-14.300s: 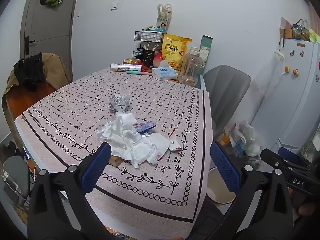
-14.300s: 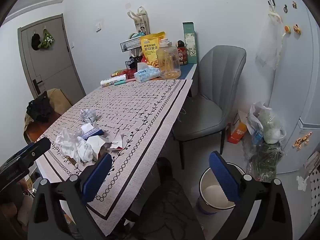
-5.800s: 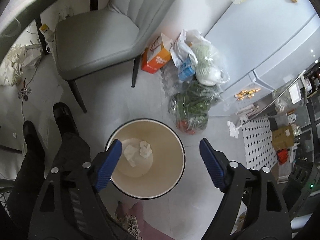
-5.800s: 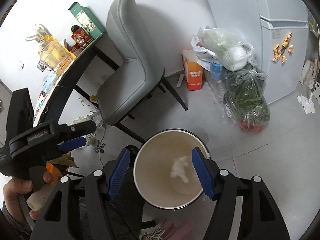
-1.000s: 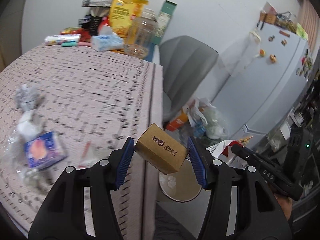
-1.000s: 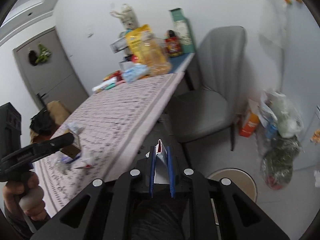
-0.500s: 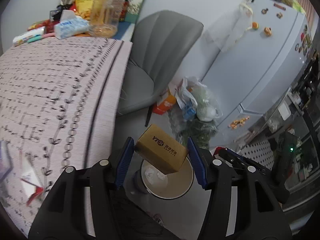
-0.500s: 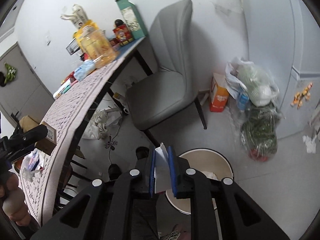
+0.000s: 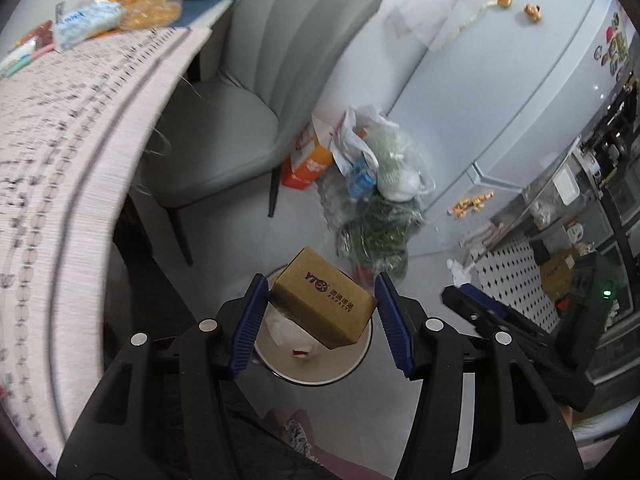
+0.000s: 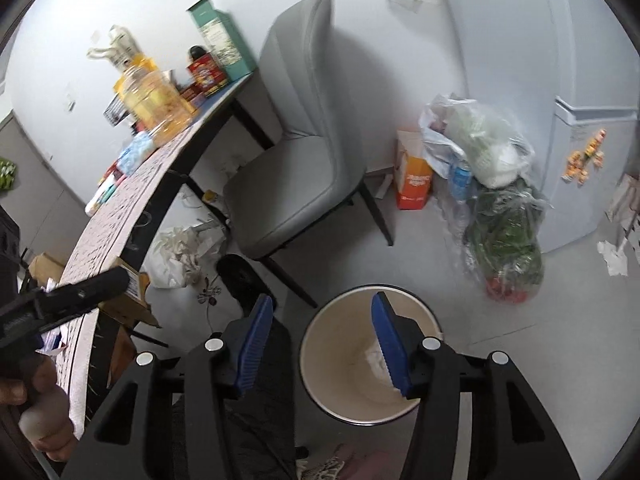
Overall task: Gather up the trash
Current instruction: 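Open the left tool over the bin while the right tool releases its wrapper, then return both tools to the table toward the clear plastic bottle, then grasp the clear plastic bottle with the left tool while the right tool grasps the red-white wrapper, then carry the bottle in the left tool and wrapper in the right tool to the bin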
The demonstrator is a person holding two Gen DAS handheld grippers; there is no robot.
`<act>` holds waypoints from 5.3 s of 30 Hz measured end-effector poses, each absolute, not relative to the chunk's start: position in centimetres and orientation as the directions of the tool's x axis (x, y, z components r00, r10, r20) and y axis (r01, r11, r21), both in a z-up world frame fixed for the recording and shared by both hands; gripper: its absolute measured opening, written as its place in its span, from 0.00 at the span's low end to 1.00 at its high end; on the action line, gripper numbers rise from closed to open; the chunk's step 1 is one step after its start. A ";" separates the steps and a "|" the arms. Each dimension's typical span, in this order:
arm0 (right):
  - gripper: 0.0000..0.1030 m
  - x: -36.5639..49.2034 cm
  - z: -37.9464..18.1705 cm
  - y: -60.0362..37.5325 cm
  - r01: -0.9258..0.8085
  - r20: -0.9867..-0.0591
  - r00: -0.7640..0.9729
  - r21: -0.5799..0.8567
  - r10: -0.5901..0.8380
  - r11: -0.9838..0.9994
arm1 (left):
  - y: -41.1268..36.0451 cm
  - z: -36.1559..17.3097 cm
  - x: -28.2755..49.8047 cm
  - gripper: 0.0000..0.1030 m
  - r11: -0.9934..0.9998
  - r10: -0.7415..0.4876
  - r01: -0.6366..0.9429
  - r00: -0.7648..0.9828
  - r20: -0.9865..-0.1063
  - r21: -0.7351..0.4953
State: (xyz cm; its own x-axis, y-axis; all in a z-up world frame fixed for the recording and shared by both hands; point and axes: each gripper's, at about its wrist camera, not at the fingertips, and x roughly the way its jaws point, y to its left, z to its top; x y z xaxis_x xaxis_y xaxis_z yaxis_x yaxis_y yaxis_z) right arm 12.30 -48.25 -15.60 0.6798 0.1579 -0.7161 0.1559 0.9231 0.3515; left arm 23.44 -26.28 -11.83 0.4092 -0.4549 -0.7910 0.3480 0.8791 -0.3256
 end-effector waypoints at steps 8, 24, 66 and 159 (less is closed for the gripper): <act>0.51 10.4 -16.0 -51.9 0.237 -0.727 0.678 0.351 0.105 0.906 | -30.8 -15.0 23.8 0.54 0.851 -0.484 0.387 0.309 -0.819 -0.356; 0.56 10.9 -14.9 -51.0 0.228 -0.721 0.685 0.347 0.103 0.910 | -26.4 -12.9 24.7 0.94 0.808 -0.588 0.307 0.381 -0.713 -0.503; 0.85 6.3 -3.2 -21.7 -0.318 -0.612 0.691 0.222 0.385 0.922 | 8.4 -4.4 8.2 0.94 0.874 -0.240 -0.071 0.798 -0.553 -0.482; 0.01 12.9 -4.7 -32.7 -0.231 -0.492 0.777 0.357 0.392 0.905 | -9.0 -2.7 18.9 0.71 0.916 -0.357 0.170 0.760 -0.543 -0.364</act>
State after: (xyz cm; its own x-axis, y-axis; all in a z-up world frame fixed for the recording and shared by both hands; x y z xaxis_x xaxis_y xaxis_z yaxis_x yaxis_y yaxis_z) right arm 12.85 -32.70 -4.74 0.7771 0.3924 -0.4921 -0.2312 0.9052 0.3567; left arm 18.86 -8.96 -2.73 0.7601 -0.3567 -0.5431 0.1701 0.9159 -0.3635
